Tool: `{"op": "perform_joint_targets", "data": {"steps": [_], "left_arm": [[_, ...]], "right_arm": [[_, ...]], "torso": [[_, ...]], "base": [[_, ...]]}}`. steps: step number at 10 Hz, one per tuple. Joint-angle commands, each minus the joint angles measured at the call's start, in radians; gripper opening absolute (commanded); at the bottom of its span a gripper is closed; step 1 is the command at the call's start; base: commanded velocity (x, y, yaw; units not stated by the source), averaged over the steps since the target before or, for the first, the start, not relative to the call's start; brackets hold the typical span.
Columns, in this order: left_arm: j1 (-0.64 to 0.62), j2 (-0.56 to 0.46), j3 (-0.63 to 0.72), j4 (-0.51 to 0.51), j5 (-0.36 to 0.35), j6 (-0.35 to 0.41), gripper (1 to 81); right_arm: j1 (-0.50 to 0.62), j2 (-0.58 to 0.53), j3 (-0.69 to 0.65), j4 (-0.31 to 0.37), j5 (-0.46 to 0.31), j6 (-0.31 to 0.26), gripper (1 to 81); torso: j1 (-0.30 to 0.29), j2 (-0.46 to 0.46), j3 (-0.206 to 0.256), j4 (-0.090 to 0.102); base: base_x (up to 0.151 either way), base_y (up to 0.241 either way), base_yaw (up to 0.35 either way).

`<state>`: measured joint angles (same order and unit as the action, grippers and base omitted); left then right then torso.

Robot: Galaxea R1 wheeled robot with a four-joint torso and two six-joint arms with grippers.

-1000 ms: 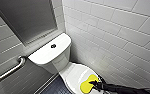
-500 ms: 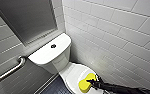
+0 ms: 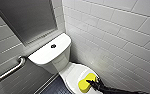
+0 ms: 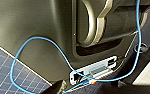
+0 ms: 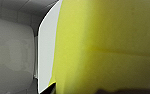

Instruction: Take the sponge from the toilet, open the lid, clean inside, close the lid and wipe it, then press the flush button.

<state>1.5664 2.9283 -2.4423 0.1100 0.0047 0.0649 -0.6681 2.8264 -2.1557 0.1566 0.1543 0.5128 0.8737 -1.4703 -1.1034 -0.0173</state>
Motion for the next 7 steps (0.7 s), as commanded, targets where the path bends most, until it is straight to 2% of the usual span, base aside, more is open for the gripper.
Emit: {"op": "perform_joint_targets", "data": {"steps": [1, 2, 4, 5, 7], "left_arm": [[0.042, -0.003, 0.011, -0.001, 0.093, -0.004, 81.1], [0.042, -0.001, 0.005, -0.001, 0.093, -0.004, 81.1], [0.044, 0.009, 0.005, 0.0, 0.093, -0.002, 81.1], [0.042, 0.011, 0.005, 0.0, 0.093, -0.002, 81.1], [0.041, 0.011, 0.008, 0.005, 0.084, 0.0, 81.1]], "right_arm": [[0.046, -0.006, 0.019, -0.08, 0.027, -0.007, 81.1], [0.044, -0.011, 0.028, -0.089, 0.033, -0.007, 1.0], [0.057, -0.043, 0.07, -0.089, 0.036, -0.005, 1.0], [0.067, -0.085, 0.131, -0.091, 0.036, -0.007, 1.0], [0.109, -0.259, 0.38, -0.091, 0.042, -0.002, 1.0]], "torso": [[0.0, 0.0, 0.0, 0.0], [0.0, 0.0, 0.0, 0.0], [0.0, 0.0, 0.0, 0.0], [0.0, 0.0, 0.0, 0.0], [0.0, 0.0, 0.0, 0.0]], "base": [[0.0, 0.0, 0.0], [0.0, 0.0, 0.0], [0.0, 0.0, 0.0], [0.0, 0.0, 0.0], [0.0, 0.0, 0.0]]}}
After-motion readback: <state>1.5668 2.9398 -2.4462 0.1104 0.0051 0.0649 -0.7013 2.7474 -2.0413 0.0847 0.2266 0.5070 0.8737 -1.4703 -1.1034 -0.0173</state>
